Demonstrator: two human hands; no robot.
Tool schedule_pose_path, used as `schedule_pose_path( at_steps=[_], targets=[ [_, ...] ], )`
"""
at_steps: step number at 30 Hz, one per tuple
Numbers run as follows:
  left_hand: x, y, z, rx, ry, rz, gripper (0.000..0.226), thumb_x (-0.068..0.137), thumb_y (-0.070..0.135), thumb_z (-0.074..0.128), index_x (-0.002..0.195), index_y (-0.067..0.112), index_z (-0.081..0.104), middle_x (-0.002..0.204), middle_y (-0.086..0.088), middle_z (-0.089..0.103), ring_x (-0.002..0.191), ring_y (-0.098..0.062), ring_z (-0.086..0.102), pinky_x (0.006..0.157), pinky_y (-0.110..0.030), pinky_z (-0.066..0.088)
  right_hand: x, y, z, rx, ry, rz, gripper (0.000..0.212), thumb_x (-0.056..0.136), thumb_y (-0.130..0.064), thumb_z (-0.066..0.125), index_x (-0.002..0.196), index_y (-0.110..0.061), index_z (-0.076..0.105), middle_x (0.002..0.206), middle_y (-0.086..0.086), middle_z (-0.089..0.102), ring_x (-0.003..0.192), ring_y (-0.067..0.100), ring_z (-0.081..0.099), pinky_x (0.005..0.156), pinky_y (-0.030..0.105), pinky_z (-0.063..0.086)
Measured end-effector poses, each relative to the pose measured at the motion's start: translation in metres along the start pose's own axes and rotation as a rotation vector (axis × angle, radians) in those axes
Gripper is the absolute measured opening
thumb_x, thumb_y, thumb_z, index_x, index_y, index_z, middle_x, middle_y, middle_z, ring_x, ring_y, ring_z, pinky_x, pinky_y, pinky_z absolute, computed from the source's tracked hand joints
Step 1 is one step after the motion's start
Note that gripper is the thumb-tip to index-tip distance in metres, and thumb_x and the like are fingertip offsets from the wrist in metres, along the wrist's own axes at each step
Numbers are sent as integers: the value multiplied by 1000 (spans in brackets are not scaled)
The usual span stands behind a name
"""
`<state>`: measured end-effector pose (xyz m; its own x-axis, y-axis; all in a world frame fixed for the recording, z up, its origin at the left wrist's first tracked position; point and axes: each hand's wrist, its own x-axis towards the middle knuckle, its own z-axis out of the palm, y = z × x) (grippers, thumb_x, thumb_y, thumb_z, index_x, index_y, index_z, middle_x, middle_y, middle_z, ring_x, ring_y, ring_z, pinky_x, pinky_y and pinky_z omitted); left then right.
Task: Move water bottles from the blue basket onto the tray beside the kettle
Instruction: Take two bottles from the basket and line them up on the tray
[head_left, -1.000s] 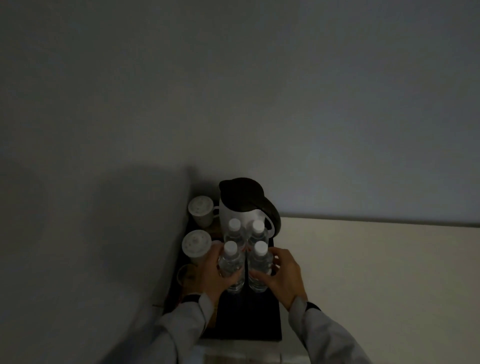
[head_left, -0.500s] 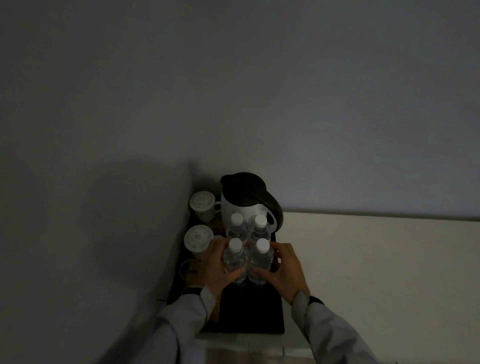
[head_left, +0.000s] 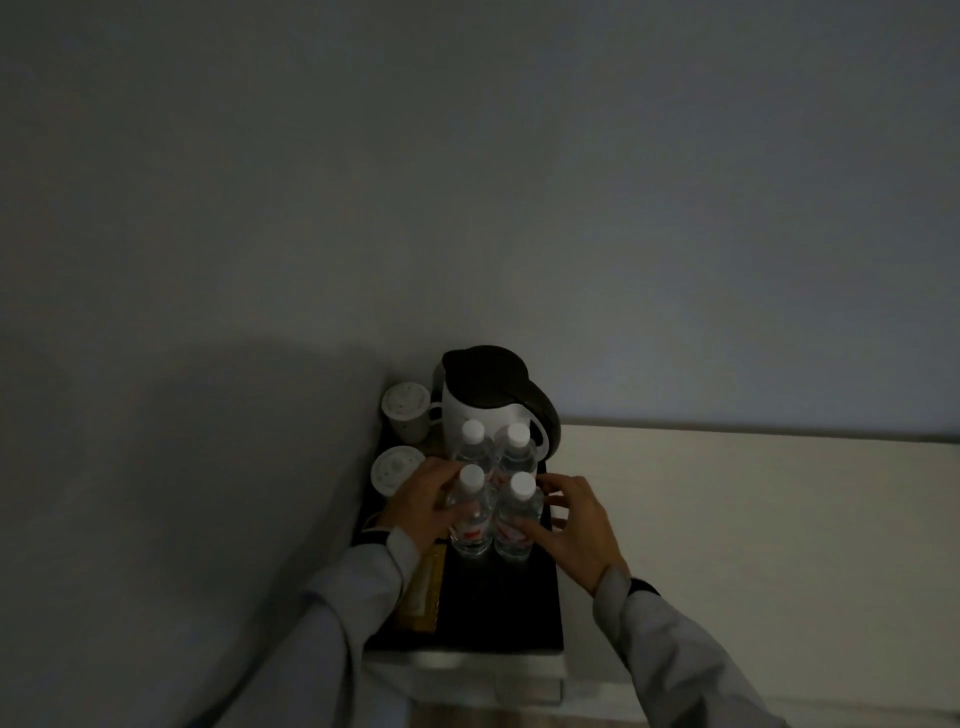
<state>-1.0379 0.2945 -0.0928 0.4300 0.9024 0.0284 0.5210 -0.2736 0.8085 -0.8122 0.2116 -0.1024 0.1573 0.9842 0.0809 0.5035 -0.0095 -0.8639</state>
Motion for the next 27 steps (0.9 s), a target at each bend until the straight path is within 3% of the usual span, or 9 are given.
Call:
schedule_pose_path(
  at_steps=[7, 12, 16, 21, 27],
  targets=[
    [2, 0, -2, 72, 6, 6, 46, 78, 22, 80, 119, 15, 60, 114, -10, 58, 104, -25, 58, 94, -42, 50, -1, -4, 4, 13, -10, 4, 58, 74, -38, 81, 124, -27, 54, 113, -7, 47, 95, 1, 56, 76, 8, 50],
    [1, 3, 2, 105, 72, -18, 40, 79, 25, 79, 115, 18, 60, 113, -8, 57, 101, -24, 58, 89, -40, 50, -1, -5, 5, -18, 3, -3, 56, 76, -33, 81, 125, -22, 56, 115, -2, 48, 98, 10, 58, 84, 23, 55],
    [0, 2, 4, 121, 78, -26, 42, 81, 28, 77, 118, 21, 59, 114, -6, 56, 102, -23, 57, 89, -39, 50, -1, -5, 5, -22, 9, -8, 53, 77, -31, 81, 124, -23, 56, 114, -3, 47, 98, 10, 59, 82, 21, 55],
    [2, 0, 1, 80, 38, -39, 47, 78, 22, 79, 120, 25, 59, 113, -5, 56, 103, -24, 59, 91, -40, 51, -1, -5, 6, -59, 4, 0, 51, 78, -33, 78, 123, -26, 56, 115, 0, 48, 103, 19, 62, 85, 40, 59],
    [5, 3, 7, 82, 88, -101, 45, 77, 31, 79, 116, 27, 56, 111, 0, 52, 97, -19, 55, 86, -32, 46, 0, -11, 9, -93, 33, 11, 50, 77, -30, 80, 122, -24, 58, 113, 0, 49, 103, 23, 61, 90, 39, 56]
  ],
)
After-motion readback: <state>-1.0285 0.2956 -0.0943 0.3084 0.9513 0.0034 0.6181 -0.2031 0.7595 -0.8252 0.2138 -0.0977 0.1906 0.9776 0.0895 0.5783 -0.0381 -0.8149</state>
